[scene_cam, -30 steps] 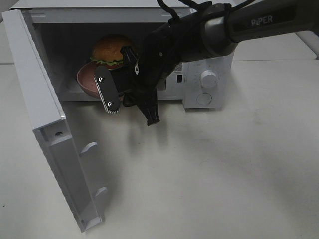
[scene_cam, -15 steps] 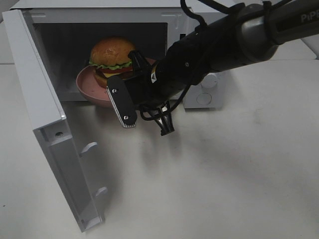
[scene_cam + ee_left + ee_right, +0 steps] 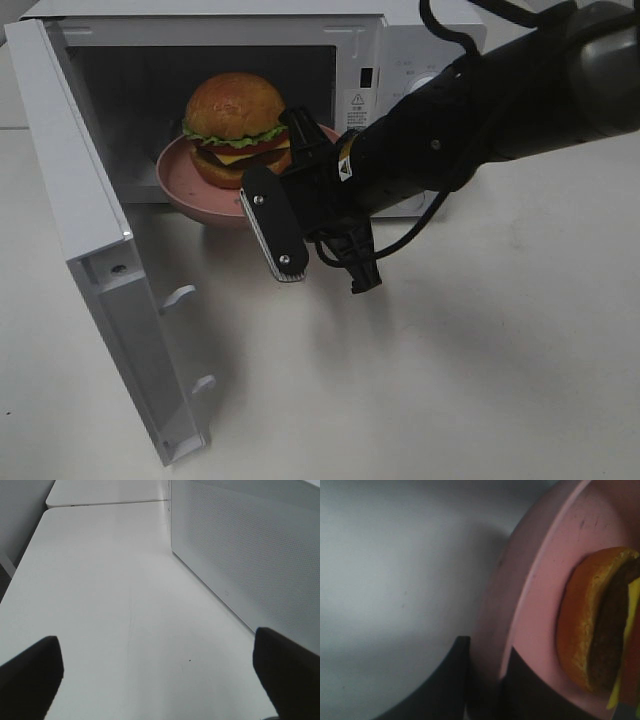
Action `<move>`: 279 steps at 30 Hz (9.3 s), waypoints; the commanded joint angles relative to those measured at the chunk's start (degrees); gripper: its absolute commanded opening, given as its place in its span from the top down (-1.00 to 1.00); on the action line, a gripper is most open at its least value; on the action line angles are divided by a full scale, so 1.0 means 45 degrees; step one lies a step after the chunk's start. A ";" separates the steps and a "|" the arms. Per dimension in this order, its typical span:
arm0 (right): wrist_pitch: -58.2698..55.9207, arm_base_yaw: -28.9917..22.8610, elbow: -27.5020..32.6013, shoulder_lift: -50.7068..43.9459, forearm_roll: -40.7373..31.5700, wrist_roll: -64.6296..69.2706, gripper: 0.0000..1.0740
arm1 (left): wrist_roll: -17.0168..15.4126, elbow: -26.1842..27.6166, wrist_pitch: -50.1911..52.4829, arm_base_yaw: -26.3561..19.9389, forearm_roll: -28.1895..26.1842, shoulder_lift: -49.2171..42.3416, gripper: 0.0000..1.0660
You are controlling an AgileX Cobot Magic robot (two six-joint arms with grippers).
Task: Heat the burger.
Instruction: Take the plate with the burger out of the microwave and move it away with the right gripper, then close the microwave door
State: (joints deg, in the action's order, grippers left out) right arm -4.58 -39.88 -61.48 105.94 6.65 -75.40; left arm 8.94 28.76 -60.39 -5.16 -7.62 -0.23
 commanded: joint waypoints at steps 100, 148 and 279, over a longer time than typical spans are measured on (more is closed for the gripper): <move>-0.8989 0.0115 0.8683 -1.3764 0.8251 1.3789 0.90 | -0.0025 -0.0038 0.0166 -0.0051 -0.0102 -0.0255 -0.83; -1.1956 0.0115 0.6468 -0.3183 1.1523 3.0889 0.82 | -0.0025 -0.0038 0.0166 -0.0051 -0.0102 -0.0255 -0.83; -1.2198 0.5169 0.7181 -2.1199 -0.0764 1.7711 -0.42 | -0.0025 -0.0038 0.0166 -0.0051 -0.0102 -0.0255 -0.83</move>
State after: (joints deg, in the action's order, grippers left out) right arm -59.99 -17.53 -29.34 11.23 3.38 5.39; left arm 8.94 28.76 -60.39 -5.16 -7.62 -0.23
